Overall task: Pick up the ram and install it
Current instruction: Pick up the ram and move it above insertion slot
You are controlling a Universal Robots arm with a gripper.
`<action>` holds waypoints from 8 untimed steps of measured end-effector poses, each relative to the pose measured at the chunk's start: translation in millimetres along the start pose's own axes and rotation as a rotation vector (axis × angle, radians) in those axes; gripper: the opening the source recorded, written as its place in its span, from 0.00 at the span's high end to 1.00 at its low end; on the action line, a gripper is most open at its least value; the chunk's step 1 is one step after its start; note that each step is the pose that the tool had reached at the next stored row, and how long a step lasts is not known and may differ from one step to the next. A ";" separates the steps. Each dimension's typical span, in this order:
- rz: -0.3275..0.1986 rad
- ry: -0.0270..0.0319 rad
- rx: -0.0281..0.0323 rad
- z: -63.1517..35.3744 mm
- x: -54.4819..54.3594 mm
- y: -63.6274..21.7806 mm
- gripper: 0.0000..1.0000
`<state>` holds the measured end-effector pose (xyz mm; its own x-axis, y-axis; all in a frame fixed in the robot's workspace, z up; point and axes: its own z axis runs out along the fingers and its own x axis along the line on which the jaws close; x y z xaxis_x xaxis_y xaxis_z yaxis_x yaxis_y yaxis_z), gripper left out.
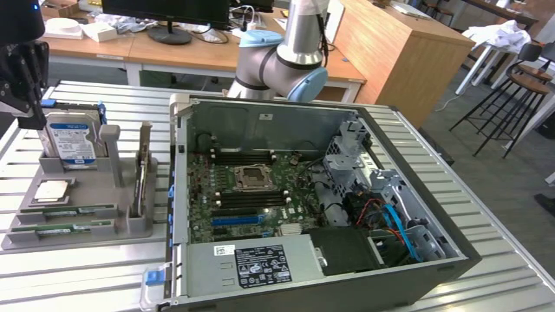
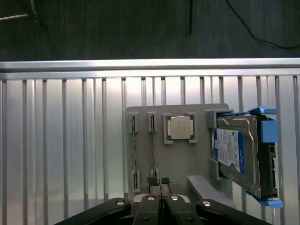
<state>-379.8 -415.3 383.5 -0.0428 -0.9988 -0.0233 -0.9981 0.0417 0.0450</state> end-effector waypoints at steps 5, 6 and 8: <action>0.000 0.0000 0.0000 0.0 0.0 0.0 0.90; 0.000 0.0000 0.0000 0.0 0.0 0.0 0.90; 0.000 0.0000 0.0000 0.0 0.0 0.0 0.90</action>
<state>-379.8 -415.3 383.6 -0.0428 -0.9988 -0.0233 -0.9981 0.0417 0.0450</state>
